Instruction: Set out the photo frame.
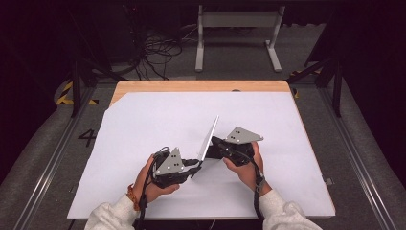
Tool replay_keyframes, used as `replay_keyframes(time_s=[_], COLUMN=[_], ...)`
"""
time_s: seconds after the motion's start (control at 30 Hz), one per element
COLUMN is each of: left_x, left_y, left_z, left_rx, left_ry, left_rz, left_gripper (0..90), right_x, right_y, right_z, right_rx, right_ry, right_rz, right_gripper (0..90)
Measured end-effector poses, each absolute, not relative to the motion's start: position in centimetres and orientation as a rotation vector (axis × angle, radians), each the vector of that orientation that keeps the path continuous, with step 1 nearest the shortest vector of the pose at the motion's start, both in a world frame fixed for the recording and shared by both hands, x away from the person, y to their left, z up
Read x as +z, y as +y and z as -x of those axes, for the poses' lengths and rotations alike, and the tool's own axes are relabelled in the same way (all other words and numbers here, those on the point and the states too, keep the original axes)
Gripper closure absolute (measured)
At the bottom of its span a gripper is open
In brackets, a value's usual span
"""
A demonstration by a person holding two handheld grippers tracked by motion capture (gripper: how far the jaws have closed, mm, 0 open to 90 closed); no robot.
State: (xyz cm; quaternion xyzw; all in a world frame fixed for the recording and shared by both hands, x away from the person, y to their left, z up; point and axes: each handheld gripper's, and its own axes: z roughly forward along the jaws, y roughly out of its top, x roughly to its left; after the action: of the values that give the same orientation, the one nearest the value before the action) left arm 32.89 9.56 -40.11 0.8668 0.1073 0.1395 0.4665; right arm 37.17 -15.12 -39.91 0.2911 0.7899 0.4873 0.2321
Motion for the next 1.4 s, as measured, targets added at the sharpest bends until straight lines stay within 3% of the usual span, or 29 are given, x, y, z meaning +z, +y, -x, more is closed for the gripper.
replay_keyframes(time_s=[0.27,0.4,0.77,1.4], left_x=[-39.7,-39.7,-41.2,-41.4], left_y=[11.1,12.1,10.7,9.4], left_z=[-32.5,-32.4,-33.0,-32.7], left_rx=[0.338,0.344,0.286,0.294], left_ry=[0.237,0.255,0.256,0.247], left_rz=[-2.128,-2.128,-2.152,-2.155], left_gripper=[81.0,89.8,89.7,89.8], right_x=[-39.6,-39.5,-39.8,-39.8], right_y=[-15.5,-15.9,-15.7,-15.0], right_z=[-36.9,-37.0,-37.8,-38.3], right_rx=[1.333,1.332,1.356,1.346], right_ry=[2.151,2.147,2.15,2.159], right_rz=[-0.81,-0.816,-0.808,-0.79], right_gripper=[89.0,90.0,90.0,90.0])
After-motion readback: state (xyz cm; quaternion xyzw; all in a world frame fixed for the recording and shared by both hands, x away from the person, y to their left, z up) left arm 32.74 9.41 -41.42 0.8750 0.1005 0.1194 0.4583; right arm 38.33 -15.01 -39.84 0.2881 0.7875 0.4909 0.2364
